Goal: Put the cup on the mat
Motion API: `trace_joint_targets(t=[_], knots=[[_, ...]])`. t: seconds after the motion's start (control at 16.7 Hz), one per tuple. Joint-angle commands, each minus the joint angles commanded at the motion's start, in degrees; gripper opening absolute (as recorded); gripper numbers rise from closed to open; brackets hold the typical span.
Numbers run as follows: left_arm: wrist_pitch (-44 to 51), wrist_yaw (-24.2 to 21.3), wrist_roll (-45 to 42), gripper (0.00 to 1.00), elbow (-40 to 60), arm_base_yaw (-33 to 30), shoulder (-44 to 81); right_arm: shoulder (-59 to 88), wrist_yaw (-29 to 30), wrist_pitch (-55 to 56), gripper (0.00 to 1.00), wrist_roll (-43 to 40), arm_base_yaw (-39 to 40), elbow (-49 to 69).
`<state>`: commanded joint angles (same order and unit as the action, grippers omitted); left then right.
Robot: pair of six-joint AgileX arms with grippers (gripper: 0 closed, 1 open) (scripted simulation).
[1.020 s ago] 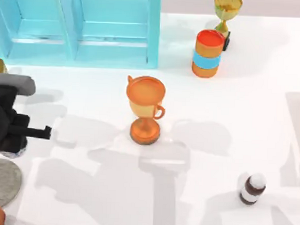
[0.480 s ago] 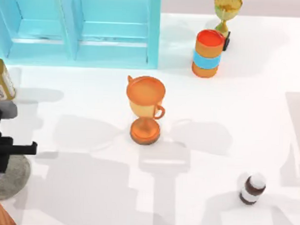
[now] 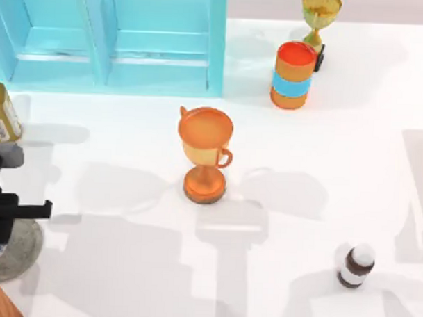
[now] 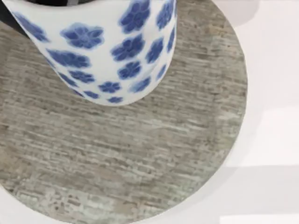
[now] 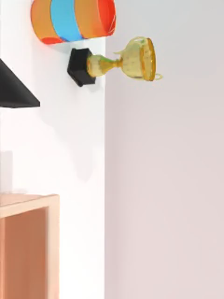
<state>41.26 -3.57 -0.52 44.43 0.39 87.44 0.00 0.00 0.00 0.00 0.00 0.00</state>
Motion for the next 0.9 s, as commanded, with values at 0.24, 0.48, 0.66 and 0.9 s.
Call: trace_joint_targets(t=[0.24, 0.48, 0.66, 0.9], knots=[[0.00, 0.00, 0.00, 0.60, 0.00, 0.00, 0.00, 0.00, 0.00, 0.00, 1.00, 0.00, 0.00, 0.00], [0.00, 0.00, 0.00, 0.90, 0.00, 0.00, 0.00, 0.00, 0.00, 0.00, 1.00, 0.00, 0.00, 0.00], [0.00, 0.00, 0.00, 1.00, 0.00, 0.00, 0.00, 0.00, 0.00, 0.00, 1.00, 0.00, 0.00, 0.00], [0.00, 0.00, 0.00, 1.00, 0.00, 0.00, 0.00, 0.00, 0.00, 0.00, 1.00, 0.00, 0.00, 0.00]])
